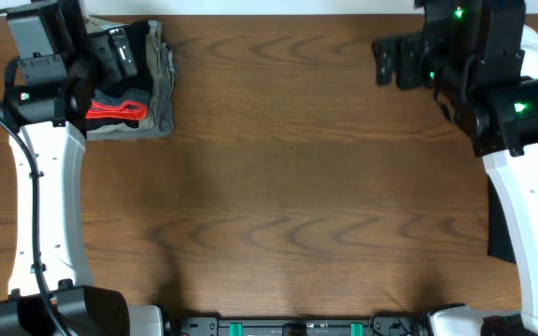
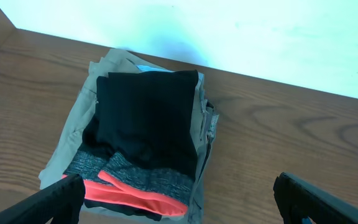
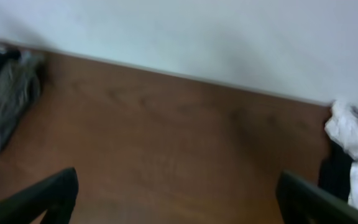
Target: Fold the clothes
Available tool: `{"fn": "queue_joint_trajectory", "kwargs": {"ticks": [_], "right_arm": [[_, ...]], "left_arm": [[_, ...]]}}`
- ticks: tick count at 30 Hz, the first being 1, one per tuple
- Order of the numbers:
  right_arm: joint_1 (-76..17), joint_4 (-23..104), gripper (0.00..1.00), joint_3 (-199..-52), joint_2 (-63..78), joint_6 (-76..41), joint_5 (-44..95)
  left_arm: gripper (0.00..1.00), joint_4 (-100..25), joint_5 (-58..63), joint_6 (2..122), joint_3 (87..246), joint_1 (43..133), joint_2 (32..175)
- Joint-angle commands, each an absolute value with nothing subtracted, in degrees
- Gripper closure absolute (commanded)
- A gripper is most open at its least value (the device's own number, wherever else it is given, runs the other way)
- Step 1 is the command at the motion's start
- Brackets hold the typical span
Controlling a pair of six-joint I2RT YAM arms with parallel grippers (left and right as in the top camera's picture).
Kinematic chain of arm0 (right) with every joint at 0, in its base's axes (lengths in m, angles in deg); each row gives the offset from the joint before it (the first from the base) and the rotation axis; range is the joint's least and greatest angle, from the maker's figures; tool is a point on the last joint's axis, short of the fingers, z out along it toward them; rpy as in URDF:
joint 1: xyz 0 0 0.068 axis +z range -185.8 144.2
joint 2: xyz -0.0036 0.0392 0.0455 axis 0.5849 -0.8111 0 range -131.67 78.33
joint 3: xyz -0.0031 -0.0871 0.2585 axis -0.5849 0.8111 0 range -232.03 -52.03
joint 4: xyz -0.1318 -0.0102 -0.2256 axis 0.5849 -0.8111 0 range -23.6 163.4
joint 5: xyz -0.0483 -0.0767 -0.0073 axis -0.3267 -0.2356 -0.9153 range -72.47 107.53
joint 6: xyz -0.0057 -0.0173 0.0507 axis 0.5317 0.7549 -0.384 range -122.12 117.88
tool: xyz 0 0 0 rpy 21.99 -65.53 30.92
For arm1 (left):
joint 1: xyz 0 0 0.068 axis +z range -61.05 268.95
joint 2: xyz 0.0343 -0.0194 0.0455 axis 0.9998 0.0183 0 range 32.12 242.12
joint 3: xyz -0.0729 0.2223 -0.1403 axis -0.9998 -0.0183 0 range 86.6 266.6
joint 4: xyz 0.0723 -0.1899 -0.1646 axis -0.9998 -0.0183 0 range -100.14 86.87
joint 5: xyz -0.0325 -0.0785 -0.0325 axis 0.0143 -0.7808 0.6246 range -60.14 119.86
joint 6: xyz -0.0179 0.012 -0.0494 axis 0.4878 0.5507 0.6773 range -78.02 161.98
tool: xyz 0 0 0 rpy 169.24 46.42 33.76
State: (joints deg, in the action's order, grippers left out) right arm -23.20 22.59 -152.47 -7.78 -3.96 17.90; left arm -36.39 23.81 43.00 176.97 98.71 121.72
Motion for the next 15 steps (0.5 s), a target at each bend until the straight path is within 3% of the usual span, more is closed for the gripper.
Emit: {"fn": "queue_joint_trajectory", "kwargs": {"ticks": [1,4,8,15], "right_arm": [[-23.2,18.5,0.01,-152.7,-7.8,-3.1,17.3],[-23.2,13.8,0.01,-152.4,-6.8,-2.7,15.5],[-23.2,19.2,0.01,-147.7,-2.7,-2.7,11.8],[-24.7,50.0,0.01,-120.8,14.3,-2.7,10.0]], "left_arm": [[0.02,-36.6,23.4,42.0,177.1,98.9,121.6],[0.02,-36.6,23.4,42.0,177.1,98.9,121.6],[0.02,-36.6,23.4,42.0,177.1,98.9,121.6],[0.02,-36.6,23.4,42.0,177.1,98.9,121.6]]}}
